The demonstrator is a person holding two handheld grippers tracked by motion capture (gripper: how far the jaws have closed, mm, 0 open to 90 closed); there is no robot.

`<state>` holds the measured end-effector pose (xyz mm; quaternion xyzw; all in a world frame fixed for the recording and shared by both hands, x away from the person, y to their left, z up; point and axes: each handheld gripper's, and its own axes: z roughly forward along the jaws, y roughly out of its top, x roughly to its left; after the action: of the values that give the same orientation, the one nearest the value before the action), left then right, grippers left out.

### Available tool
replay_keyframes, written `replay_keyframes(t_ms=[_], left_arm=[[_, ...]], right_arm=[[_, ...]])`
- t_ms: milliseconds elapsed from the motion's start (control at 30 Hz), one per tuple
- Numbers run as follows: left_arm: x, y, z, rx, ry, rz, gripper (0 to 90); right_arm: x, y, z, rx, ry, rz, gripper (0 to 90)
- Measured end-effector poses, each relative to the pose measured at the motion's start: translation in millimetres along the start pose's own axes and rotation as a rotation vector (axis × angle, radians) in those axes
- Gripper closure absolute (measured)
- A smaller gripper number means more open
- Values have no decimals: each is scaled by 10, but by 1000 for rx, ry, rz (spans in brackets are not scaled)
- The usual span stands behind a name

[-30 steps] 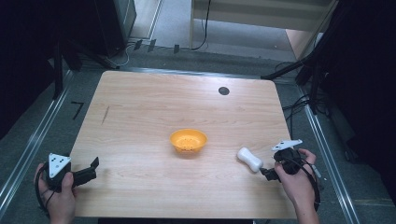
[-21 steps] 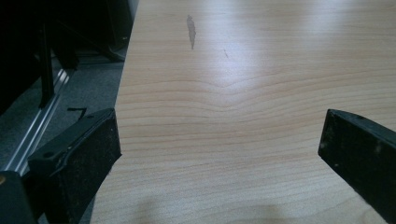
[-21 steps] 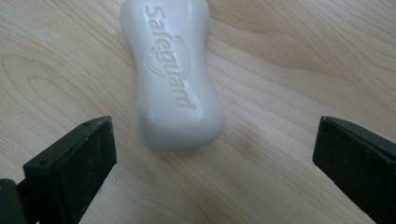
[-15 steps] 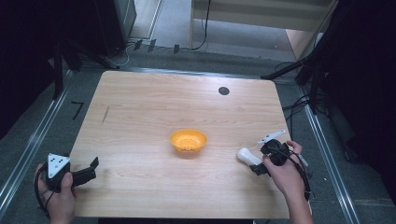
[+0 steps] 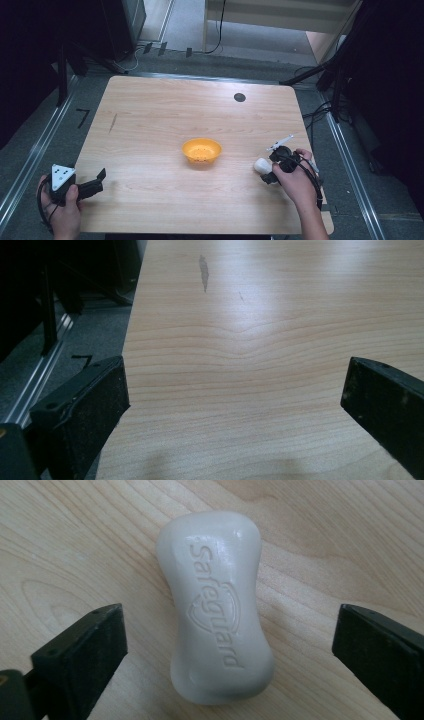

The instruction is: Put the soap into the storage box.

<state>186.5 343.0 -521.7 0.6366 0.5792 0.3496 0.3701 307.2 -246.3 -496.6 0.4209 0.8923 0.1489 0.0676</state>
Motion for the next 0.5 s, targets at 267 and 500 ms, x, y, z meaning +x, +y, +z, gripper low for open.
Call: replay_keyframes(t_ms=[267, 500], left_arm=[[0, 0, 1, 0, -1, 0, 0], [1, 0, 1, 1, -2, 0, 0]], right_arm=[[7, 28, 66, 10, 13, 2, 139], [39, 67, 105, 28, 42, -13, 252]])
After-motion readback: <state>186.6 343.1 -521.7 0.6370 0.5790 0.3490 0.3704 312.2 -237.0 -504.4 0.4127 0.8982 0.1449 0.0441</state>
